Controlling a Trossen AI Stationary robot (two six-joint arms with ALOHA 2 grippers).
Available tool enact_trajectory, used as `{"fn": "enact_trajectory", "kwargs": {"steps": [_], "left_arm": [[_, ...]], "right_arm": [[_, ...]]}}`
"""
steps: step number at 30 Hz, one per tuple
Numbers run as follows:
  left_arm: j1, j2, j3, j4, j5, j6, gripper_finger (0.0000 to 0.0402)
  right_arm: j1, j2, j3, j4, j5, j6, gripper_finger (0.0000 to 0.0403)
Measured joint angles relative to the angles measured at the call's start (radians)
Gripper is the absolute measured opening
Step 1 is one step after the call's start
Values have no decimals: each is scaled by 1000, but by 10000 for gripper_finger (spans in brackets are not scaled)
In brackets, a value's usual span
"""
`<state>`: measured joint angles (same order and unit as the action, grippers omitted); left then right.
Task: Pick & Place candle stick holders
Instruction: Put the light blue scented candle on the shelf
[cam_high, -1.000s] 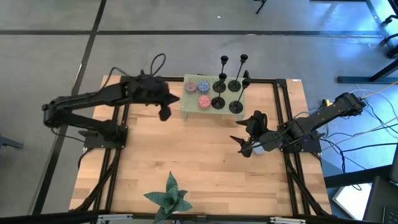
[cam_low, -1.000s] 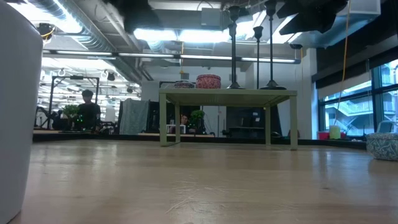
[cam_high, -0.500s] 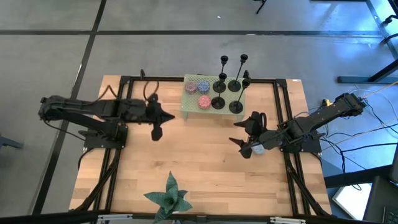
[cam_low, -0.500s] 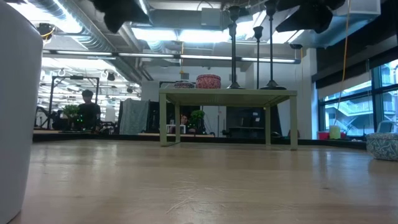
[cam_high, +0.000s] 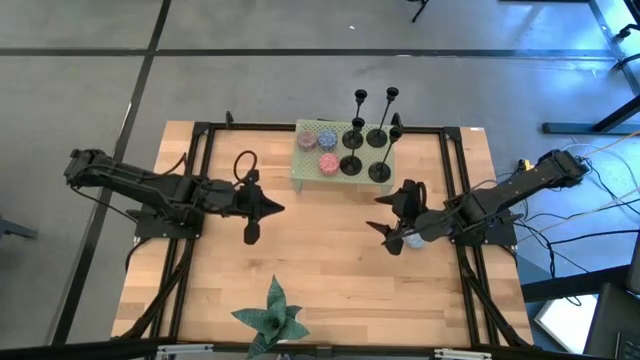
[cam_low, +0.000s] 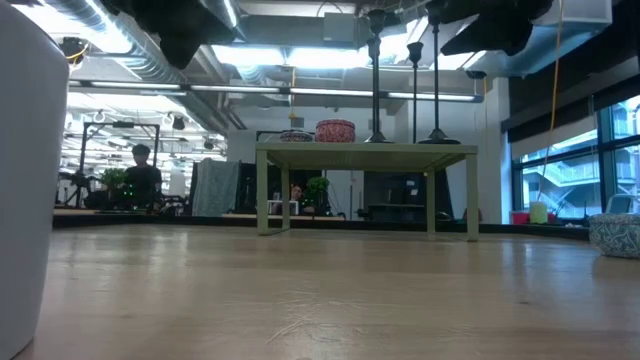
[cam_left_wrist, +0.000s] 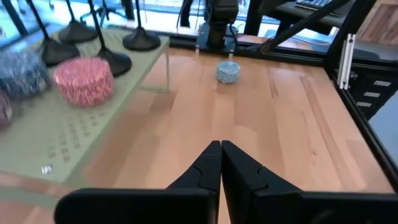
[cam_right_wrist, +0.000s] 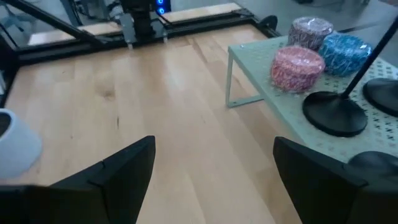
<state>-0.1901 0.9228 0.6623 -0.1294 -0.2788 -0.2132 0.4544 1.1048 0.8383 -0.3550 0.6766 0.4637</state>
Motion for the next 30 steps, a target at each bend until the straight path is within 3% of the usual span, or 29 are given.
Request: {"fn": "enact_trajectory", "kwargs": {"steps": [6,11,20,25,30], "left_arm": [[1,3,-1,-9,11,-77,10],[2,3,-1,-4,38,-8,16],[46,3,-1,-13,35,-10,64],[69,3,-1,-13,34,-10,90],[76,3,-1,-14,34,-10,102]], "right_arm": [[-14,57,0,4,-23,-23,328],[-14,93,0,4,-79,-24,328],[-14,99,0,-73,-230,76,328],[-14,99,0,-197,-229,156,328],[-14,99,0,-275,-158,140,328]]}}
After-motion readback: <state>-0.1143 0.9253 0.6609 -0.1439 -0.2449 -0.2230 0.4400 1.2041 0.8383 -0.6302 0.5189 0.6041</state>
